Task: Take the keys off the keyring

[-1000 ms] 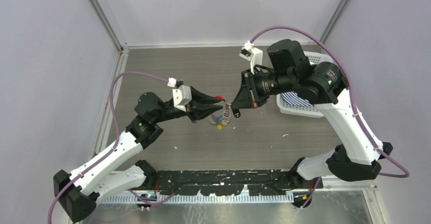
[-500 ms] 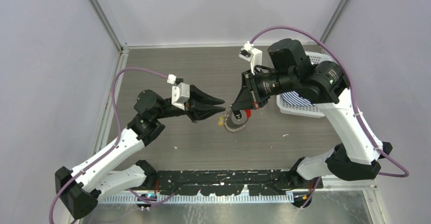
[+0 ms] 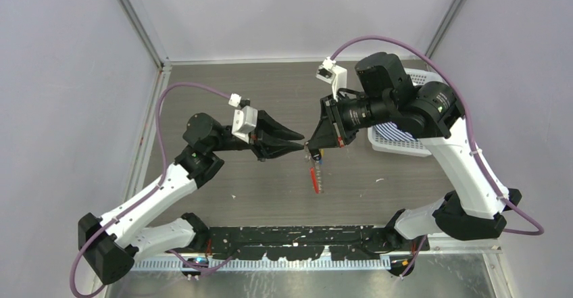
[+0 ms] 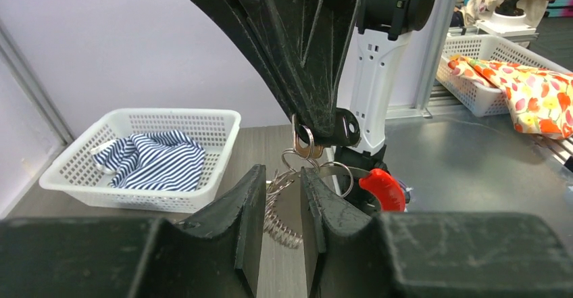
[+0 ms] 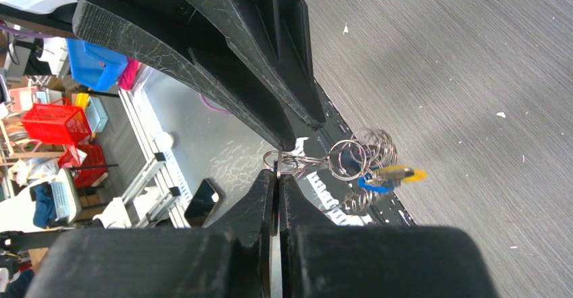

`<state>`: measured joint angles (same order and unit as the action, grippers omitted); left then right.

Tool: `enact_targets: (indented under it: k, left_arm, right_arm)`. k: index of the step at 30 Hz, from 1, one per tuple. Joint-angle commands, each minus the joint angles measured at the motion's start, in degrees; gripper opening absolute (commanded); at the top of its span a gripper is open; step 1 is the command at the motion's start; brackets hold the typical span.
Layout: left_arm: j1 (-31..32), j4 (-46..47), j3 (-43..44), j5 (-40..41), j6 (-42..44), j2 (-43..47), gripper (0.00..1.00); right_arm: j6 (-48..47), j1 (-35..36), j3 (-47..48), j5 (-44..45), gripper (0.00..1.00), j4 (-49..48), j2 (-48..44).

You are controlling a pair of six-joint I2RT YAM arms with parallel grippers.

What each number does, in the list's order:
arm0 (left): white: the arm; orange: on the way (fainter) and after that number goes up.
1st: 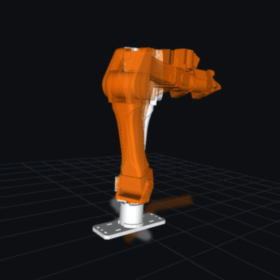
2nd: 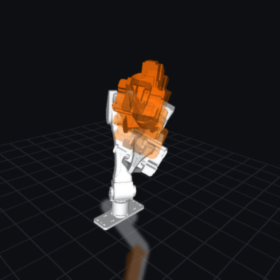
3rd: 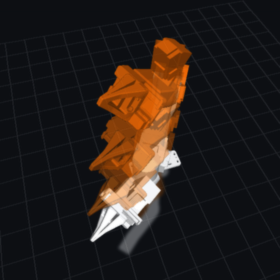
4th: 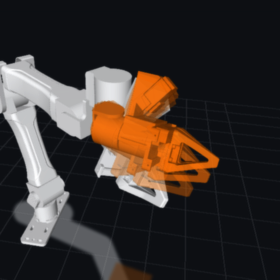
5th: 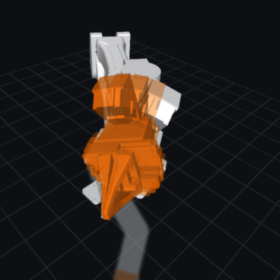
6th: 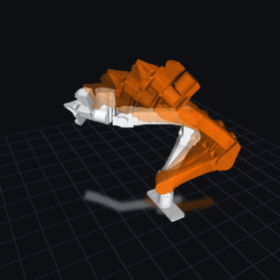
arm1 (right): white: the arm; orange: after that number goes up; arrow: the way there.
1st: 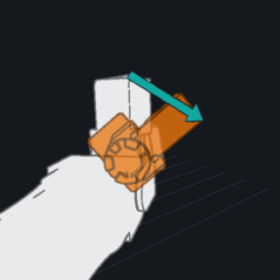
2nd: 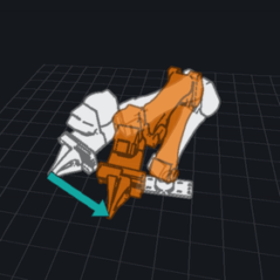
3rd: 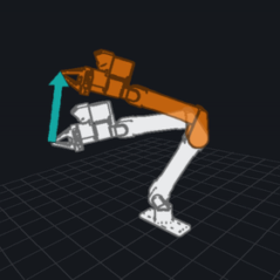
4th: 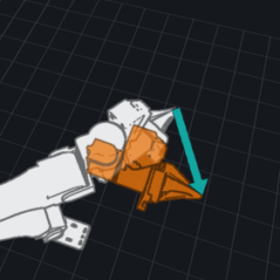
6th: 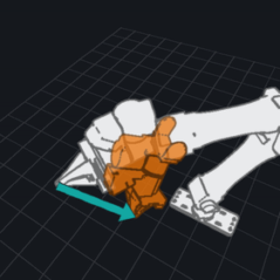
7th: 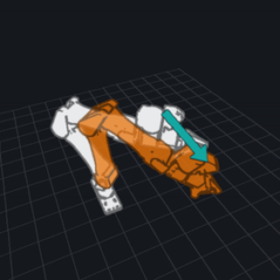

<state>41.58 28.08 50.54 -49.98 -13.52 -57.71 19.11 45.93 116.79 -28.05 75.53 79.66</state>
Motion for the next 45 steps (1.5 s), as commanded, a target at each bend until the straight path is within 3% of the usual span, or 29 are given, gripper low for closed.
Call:
enact_targets:
  k: [1, 28, 31, 35, 45]
  left_arm:
    - [-0.2, 3.7, 2.5, -1.9, -1.3, -0.5, 0.27]
    - [3.2, 5.8, 1.0, -0.8, -1.8, -1.6, 0.22]
    - [3.5, 6.4, 0.4, 0.3, -1.7, -1.3, 0.18]
    - [3.6, 6.7, -0.4, 1.7, -1.6, -0.6, 0.02]
    - [3.4, 5.9, -3.4, 6.5, -2.6, 2.3, 0.0]
  right_arm:
    - [-1.2, 0.5, 2.3, -1.8, 0.01, -1.3, -0.1]
    - [-1.2, 1.3, 3.0, -0.9, 0.01, -1.2, 0.0]
    - [-1.1, 1.4, 3.0, -0.9, 0.01, -1.2, 0.0]
    - [-1.1, 1.4, 2.9, -0.6, 0.01, -1.0, -0.1]
    - [-1.4, 1.4, -1.1, 6.1, 0.01, 0.1, -3.9]
